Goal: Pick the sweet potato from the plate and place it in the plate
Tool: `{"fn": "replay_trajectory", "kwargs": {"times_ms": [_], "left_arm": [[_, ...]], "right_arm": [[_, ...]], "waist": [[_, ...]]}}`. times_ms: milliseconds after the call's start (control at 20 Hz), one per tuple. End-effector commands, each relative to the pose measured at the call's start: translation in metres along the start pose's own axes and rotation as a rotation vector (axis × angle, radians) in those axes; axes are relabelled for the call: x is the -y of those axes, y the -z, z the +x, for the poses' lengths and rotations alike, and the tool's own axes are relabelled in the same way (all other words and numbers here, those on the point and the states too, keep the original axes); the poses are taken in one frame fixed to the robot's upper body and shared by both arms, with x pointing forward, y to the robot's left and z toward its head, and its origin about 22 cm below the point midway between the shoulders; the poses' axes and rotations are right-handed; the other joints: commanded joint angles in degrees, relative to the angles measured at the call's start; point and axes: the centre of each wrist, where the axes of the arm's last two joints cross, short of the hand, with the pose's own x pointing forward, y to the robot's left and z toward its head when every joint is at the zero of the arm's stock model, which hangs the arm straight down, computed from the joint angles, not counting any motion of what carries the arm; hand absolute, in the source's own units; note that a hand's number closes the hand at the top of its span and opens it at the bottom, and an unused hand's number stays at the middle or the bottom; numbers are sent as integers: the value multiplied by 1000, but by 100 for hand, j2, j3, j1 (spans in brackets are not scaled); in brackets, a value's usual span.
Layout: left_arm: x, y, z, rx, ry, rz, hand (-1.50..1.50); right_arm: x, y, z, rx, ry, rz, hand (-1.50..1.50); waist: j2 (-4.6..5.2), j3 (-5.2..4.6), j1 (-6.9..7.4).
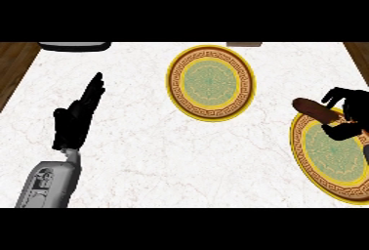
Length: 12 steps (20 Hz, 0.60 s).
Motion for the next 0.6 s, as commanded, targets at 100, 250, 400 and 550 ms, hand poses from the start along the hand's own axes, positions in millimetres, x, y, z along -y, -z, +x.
{"fn": "replay_trajectory", "kwargs": {"times_ms": [100, 250, 400, 550], "left_arm": [[-1, -1, -3, -12, -4, 15, 0], [19, 3, 5, -12, -29, -4, 0], [4, -6, -20, -16, 3, 21, 0], [0, -6, 7, -23, 1, 6, 0]], "right_arm": [[41, 15, 38, 244, 119, -293, 150], [44, 23, 43, 360, 148, -336, 150], [52, 20, 79, 498, 210, -349, 150], [54, 23, 105, 508, 250, -284, 150]], "waist": [[-39, -9, -110], [-18, -5, -86], [-30, -15, -134], [-45, -12, -109]]}}
